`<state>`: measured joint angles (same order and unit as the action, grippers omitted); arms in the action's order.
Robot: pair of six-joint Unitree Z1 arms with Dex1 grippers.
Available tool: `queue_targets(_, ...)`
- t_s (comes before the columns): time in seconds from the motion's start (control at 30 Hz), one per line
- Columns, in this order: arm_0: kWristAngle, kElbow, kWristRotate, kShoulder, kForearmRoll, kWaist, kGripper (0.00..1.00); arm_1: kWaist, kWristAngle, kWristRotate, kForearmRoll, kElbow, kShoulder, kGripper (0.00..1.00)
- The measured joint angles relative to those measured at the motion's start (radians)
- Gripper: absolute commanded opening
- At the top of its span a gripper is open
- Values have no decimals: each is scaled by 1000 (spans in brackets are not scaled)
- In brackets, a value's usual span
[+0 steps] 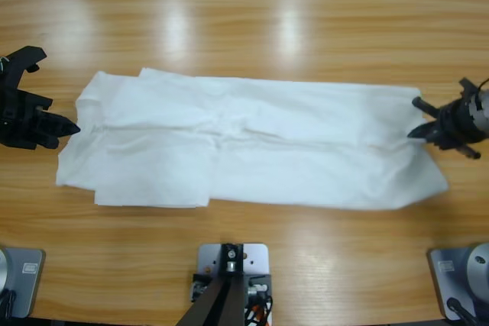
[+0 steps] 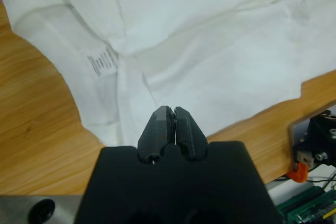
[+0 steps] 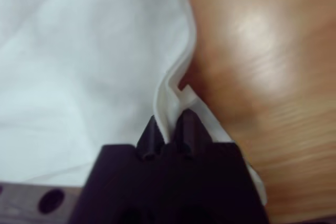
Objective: Fold clothes
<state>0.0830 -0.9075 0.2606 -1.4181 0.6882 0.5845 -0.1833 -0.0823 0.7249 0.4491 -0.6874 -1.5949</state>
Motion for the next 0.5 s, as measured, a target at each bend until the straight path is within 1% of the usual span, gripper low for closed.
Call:
queue_targets(0.13, 0, 0, 3, 0, 0, 0, 0, 2, 141, -105, 90, -91, -37, 0)
queue_targets(0.2, -1, -3, 5, 0, 0, 0, 0, 16, 214, -128, 141, -125, -44, 0)
queue_targets(0.3, -2, -7, 7, 0, 2, 0, 0, 103, 302, -157, 203, -158, -46, 0)
queue_targets(0.4, -2, -8, 8, 0, 4, 0, 0, 206, 355, -186, 243, -183, -47, 0)
queue_targets(0.5, -2, -8, 8, 0, 4, 1, 0, 261, 374, -210, 257, -200, -51, 0)
